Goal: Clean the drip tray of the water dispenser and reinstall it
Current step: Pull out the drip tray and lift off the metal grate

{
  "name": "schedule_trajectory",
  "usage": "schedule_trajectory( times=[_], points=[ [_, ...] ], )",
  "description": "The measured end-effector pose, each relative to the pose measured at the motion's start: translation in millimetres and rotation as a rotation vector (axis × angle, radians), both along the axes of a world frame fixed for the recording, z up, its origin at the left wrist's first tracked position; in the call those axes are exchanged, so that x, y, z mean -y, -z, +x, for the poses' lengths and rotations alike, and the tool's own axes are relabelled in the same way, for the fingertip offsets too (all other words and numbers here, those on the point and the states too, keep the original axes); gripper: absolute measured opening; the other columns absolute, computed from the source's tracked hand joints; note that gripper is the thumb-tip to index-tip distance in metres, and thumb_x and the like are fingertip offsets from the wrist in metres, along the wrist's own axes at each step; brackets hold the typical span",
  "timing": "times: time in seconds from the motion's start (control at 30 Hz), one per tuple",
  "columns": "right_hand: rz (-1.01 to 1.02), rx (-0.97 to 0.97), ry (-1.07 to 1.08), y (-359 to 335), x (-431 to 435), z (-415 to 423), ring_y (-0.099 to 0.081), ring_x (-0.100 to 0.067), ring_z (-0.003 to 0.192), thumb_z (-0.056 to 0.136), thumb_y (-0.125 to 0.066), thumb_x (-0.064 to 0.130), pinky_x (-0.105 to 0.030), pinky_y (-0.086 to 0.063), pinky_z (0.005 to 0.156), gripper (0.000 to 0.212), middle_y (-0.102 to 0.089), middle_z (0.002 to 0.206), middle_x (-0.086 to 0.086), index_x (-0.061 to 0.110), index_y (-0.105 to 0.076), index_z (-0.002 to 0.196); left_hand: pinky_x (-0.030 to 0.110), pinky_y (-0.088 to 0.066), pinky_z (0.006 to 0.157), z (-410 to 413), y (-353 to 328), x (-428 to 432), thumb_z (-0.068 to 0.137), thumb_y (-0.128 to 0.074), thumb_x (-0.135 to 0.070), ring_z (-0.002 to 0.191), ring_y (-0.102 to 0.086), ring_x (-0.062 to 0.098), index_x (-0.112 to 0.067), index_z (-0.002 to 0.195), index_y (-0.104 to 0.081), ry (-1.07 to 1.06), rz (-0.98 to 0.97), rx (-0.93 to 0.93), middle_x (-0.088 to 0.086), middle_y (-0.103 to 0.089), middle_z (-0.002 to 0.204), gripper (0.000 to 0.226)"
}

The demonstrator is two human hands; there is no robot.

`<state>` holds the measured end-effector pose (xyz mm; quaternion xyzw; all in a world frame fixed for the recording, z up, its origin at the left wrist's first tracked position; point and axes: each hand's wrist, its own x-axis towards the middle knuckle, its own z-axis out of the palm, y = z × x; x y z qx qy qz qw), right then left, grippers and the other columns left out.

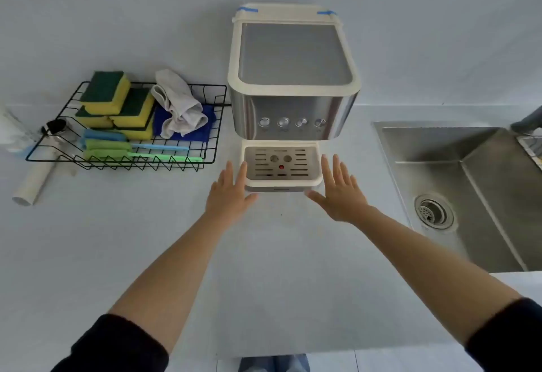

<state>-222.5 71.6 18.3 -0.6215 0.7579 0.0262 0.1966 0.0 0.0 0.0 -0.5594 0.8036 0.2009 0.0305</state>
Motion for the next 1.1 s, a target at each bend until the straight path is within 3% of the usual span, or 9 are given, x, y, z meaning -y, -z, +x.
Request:
schedule_trajectory(
  times=[0.33, 0.5, 0.63, 0.9, 1.1],
  points=[
    [-0.007, 0.140, 0.009, 24.6, 52.2, 0.4, 0.014, -0.034, 0.145, 0.085, -0.050, 0.056, -0.047, -0.007, 0.120, 0.100, 0.022, 0.156, -0.014, 0.017, 0.018, 0.147, 0.046, -0.022, 0.113, -22.3, 8.7, 37.6, 0.084, -0.056, -0.052, 0.144, -0.012, 0.036, -0.024, 0.148, 0.008, 0.013, 0.091, -0.020, 0.018, 0.011, 0.156, 0.095],
    [0.023, 0.254, 0.079, 37.4, 66.5, -2.9, 0.000, -0.035, 0.145, 0.067, -0.072, 0.053, -0.052, -0.023, 0.115, 0.117, 0.012, 0.156, -0.015, 0.019, 0.006, 0.148, 0.043, -0.035, 0.108, -27.6, 12.5, 48.4, 0.075, -0.069, -0.045, 0.142, -0.022, 0.033, -0.029, 0.149, 0.003, -0.008, 0.168, -0.078, 0.012, 0.014, 0.157, 0.104],
    [0.011, 0.319, 0.132, 42.4, 71.6, -3.6, -0.029, -0.036, 0.134, 0.064, -0.077, 0.046, -0.050, -0.042, 0.104, 0.102, -0.006, 0.149, -0.018, 0.017, -0.015, 0.139, 0.040, -0.038, 0.103, -31.6, 11.8, 51.6, 0.072, -0.073, -0.041, 0.136, -0.033, 0.034, -0.027, 0.149, -0.006, -0.035, 0.170, -0.046, 0.012, 0.004, 0.157, 0.103],
    [-0.015, 0.356, 0.146, 47.0, 73.3, -4.0, -0.033, -0.029, 0.125, 0.070, -0.076, 0.038, -0.043, -0.046, 0.098, 0.084, -0.017, 0.142, -0.012, 0.016, -0.025, 0.133, 0.039, -0.039, 0.103, -34.3, 9.7, 52.0, 0.070, -0.075, -0.039, 0.128, -0.042, 0.035, -0.023, 0.148, -0.014, -0.066, 0.163, -0.047, 0.011, -0.009, 0.155, 0.101],
    [-0.004, 0.378, 0.161, 45.7, 71.9, -3.6, -0.033, -0.030, 0.127, 0.070, -0.075, 0.038, -0.044, -0.045, 0.101, 0.091, -0.014, 0.146, -0.012, 0.014, -0.021, 0.139, 0.037, -0.041, 0.100, -33.6, 6.8, 48.4, 0.071, -0.074, -0.038, 0.125, -0.045, 0.033, -0.022, 0.148, -0.017, -0.071, 0.132, -0.056, 0.010, -0.013, 0.155, 0.097]
  ],
)
